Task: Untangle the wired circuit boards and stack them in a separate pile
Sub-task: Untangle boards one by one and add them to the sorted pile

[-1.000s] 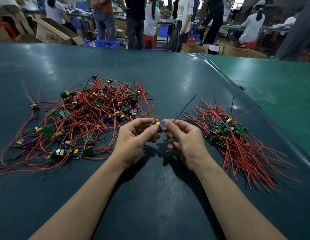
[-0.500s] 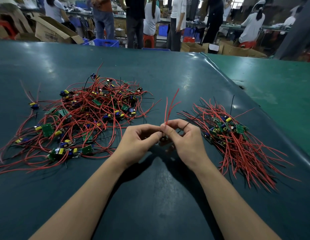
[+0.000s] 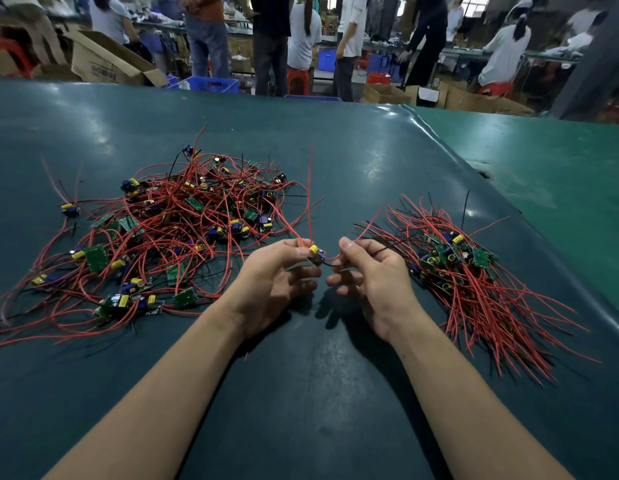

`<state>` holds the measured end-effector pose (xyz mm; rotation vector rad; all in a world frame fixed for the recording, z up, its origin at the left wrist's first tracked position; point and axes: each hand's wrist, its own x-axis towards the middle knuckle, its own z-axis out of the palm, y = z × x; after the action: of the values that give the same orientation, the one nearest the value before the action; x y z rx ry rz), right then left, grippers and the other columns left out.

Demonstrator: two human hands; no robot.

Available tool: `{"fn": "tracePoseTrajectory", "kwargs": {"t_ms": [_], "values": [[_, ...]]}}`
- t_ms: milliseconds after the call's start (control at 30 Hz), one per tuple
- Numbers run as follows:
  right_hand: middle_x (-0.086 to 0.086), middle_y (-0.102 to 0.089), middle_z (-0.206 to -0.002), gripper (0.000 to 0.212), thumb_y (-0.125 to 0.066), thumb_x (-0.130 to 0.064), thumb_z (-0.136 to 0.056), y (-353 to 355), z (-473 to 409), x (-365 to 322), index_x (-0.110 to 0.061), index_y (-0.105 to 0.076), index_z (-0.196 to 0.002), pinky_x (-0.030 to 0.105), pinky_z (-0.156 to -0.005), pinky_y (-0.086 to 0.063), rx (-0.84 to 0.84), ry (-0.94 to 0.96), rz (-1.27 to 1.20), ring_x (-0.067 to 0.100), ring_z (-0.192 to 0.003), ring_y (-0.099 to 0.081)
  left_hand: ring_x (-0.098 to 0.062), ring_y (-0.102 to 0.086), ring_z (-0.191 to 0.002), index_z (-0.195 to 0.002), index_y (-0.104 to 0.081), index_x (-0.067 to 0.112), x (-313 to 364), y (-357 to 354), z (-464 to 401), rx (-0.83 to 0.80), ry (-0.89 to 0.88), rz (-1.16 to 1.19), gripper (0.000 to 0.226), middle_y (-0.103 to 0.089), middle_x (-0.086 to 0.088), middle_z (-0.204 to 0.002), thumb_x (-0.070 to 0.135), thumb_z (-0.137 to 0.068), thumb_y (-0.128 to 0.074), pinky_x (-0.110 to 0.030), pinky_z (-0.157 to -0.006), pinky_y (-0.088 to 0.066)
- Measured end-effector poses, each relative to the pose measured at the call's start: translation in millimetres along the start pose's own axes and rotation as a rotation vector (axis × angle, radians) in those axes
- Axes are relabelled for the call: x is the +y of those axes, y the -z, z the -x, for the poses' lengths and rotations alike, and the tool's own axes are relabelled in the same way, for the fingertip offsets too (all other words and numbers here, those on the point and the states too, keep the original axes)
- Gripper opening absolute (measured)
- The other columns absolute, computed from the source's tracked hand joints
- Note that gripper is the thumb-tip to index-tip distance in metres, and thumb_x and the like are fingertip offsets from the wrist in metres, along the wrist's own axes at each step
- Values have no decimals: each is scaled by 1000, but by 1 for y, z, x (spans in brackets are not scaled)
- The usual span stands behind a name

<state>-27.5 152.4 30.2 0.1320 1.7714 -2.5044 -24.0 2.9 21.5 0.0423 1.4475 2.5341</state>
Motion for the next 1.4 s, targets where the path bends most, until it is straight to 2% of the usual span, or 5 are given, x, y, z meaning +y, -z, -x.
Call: {"fn": "tracePoseTrajectory", "kwargs": {"t_ms": [533, 867, 1033, 1200, 1400], "values": [[10, -70, -71, 15, -62, 10, -82, 4, -3, -3, -5, -62, -84, 17, -56, -56, -16, -51, -377, 16, -59, -69, -17, -65, -94, -103, -71, 12, -12, 7, 2, -86, -195, -336, 31, -71, -9, -100, 9, -73, -76, -25, -83, -52], [-1, -69, -65, 10, -68, -1, -85, 2, -2, 4, -10, -72, -82, 15, -53, -47, 12, -3, 10, 8, -57, -58, -17, -71, -63, -94, -64, 2, -6, -2, -1, 123, -93, -76, 7, -72, -15, -79, 2, -90, -59, -23, -62, -59], [2, -68, -61, 8, -68, -4, -87, 3, -2, 1, -5, -70, -80, 15, -49, -50, 57, -4, -59, 7, -49, -60, -24, -71, -74, -104, -65, 3, -3, 1, -1, -7, -52, 12, 36, -72, -15, -92, -9, -89, -34, -28, -70, -59], [3, -69, -62, 15, -70, -6, -87, -1, 1, 6, -10, -72, -73, 17, -43, -48, 24, 80, 123, 9, -47, -61, -22, -70, -79, -104, -67, 9, -16, 3, -1, 0, -220, -342, 26, -73, -12, -89, 12, -80, -76, -27, -74, -57], [1, -64, -55, 25, -72, -16, -88, -1, 0, 10, -13, -70, -64, 21, -41, -46, 58, 186, 293, 8, -44, -53, -14, -70, -70, -99, -68, 3, -13, 2, -4, 77, -182, -181, 30, -74, -9, -81, 18, -73, -70, -19, -66, -56]]}}
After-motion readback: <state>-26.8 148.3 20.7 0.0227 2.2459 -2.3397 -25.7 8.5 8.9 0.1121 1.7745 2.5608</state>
